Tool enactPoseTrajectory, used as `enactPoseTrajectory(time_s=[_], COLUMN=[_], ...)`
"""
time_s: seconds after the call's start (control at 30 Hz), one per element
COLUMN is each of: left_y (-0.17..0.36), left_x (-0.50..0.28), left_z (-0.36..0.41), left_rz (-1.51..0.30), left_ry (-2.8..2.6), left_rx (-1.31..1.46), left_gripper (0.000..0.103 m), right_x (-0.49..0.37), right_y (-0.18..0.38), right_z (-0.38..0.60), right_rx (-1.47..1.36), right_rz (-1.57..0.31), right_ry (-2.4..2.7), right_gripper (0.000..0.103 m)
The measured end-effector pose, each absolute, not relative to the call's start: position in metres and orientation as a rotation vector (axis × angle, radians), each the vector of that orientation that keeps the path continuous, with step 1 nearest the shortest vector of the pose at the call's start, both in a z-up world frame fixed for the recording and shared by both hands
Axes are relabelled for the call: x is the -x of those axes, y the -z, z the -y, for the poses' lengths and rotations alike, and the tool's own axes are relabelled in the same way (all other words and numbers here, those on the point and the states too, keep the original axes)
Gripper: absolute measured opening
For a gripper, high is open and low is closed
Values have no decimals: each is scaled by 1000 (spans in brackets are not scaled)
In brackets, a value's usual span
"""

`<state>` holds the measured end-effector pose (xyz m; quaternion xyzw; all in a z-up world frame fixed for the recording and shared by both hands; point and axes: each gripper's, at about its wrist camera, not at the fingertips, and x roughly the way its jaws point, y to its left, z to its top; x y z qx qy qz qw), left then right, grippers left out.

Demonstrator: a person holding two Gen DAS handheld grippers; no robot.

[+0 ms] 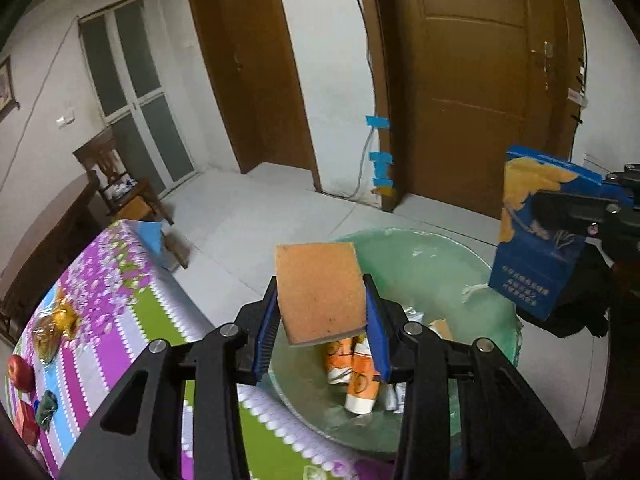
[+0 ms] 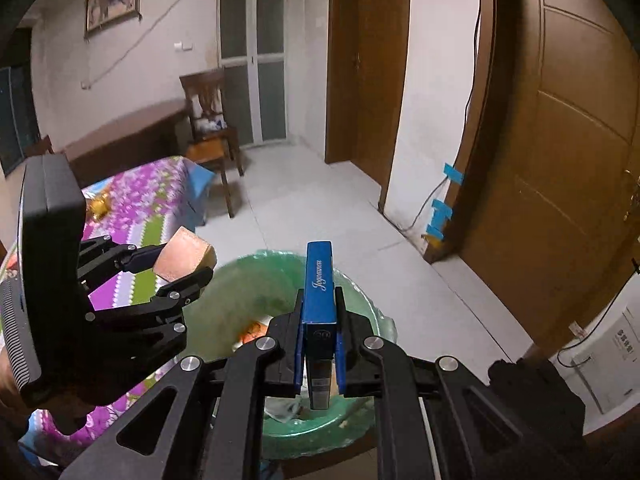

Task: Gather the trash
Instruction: 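Carry the blue booklet and tan sponge block over the green bin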

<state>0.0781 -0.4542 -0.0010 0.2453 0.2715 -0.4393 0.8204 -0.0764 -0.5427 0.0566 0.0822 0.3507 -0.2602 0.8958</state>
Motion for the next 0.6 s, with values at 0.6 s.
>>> enactPoseTrajectory(time_s=[0.6], left_y=[18], left_x=[-81], left_z=[470], left_rz=[-619], left_ry=[961], left_rx=[-568], left_gripper=[37], right_x=[50], right_y=[-23], right_z=[568], right_rx=[-213], right_rz=[-802], right_ry=[533], right_gripper=[13])
